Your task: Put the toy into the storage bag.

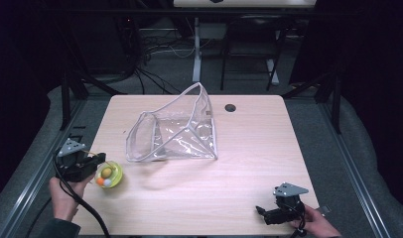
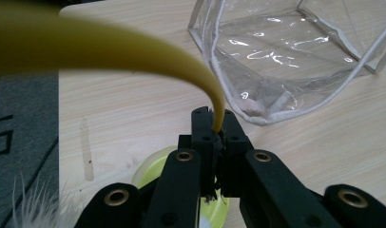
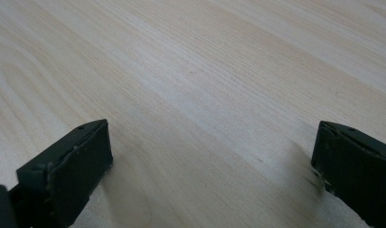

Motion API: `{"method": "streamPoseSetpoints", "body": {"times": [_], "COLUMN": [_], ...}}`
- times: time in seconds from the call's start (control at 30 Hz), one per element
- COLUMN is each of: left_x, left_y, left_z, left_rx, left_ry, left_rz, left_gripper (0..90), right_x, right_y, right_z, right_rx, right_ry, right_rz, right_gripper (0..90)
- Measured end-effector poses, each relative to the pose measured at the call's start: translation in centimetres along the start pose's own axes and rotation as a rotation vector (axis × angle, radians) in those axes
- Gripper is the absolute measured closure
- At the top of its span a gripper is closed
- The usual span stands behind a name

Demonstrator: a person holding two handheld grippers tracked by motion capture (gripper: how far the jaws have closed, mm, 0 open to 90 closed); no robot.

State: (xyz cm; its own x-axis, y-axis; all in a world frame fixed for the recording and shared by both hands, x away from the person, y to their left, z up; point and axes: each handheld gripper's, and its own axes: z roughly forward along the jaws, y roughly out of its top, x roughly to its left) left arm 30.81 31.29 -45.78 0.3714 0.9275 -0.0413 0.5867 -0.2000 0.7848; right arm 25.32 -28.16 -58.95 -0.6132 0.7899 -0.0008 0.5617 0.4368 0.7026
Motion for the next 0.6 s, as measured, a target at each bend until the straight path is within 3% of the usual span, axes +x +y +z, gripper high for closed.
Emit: {"method": "streamPoseSetpoints", "body": {"times": [0.2,0.6], "left_x": [0.4,1.1], "left_y": [0.6,2.0], "left_z": [0.0,-0.7], "left_rx": [0.041,0.029], "left_ry": [-0.013,0.015], "left_rz": [0.017,0.039], "left_gripper": [88.1,88.2], "right_x": [0.0,0.0], "right_y": [0.0,0.0], "right_z": [0.0,0.0], "right_rx": [-0.001,-0.001], "right_ry": [0.000,0.000], "right_rz": [0.001,0.001], "right_gripper": [0.0,0.0]}}
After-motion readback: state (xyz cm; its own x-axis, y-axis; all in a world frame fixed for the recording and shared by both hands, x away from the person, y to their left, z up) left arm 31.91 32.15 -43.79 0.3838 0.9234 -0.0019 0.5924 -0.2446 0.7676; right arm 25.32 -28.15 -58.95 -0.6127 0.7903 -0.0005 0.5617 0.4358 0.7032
